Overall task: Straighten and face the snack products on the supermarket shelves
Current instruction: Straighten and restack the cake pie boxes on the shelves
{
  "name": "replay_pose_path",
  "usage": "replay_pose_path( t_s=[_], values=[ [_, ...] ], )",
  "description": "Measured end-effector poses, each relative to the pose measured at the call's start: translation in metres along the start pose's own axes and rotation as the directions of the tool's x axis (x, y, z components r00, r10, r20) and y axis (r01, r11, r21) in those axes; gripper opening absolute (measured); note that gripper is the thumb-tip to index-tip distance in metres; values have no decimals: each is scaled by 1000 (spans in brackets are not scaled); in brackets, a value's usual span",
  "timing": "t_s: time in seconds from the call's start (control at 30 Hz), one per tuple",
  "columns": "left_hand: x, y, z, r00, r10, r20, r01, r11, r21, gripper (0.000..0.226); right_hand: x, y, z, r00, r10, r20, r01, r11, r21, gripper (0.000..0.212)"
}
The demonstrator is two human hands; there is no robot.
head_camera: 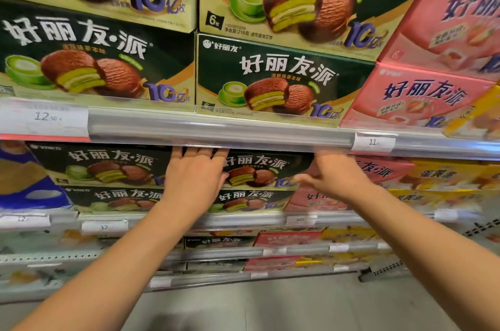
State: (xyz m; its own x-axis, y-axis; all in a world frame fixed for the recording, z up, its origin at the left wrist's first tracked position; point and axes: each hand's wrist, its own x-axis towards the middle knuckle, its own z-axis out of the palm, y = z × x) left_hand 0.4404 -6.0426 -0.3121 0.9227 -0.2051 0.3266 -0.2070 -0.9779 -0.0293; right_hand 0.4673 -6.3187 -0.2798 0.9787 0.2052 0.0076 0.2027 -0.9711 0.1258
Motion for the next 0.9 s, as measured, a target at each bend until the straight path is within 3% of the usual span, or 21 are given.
replay_pose_path(
  t_s=[0.1, 0.37, 0.63, 0.9],
  values=[
    [2, 1, 0, 1000, -24, 2, 24, 1000, -3, 45, -9, 37, 2, 985, 152, 84, -147, 988, -55, 48],
    [2, 5, -5, 999, -30, -21, 29, 1000, -7, 40, -4, 52, 9, 983, 185, -3, -185, 982, -27, 23],
    [7, 20, -5, 997, -55, 52, 54, 998, 18, 45, -9, 49, 11, 988, 145, -48, -147, 989, -27, 30],
    [6, 20, 3, 999, -41, 15, 41, 999, 16, 44, -12, 44, 19, 980, 174, -102, -182, 980, -77, 41]
  ],
)
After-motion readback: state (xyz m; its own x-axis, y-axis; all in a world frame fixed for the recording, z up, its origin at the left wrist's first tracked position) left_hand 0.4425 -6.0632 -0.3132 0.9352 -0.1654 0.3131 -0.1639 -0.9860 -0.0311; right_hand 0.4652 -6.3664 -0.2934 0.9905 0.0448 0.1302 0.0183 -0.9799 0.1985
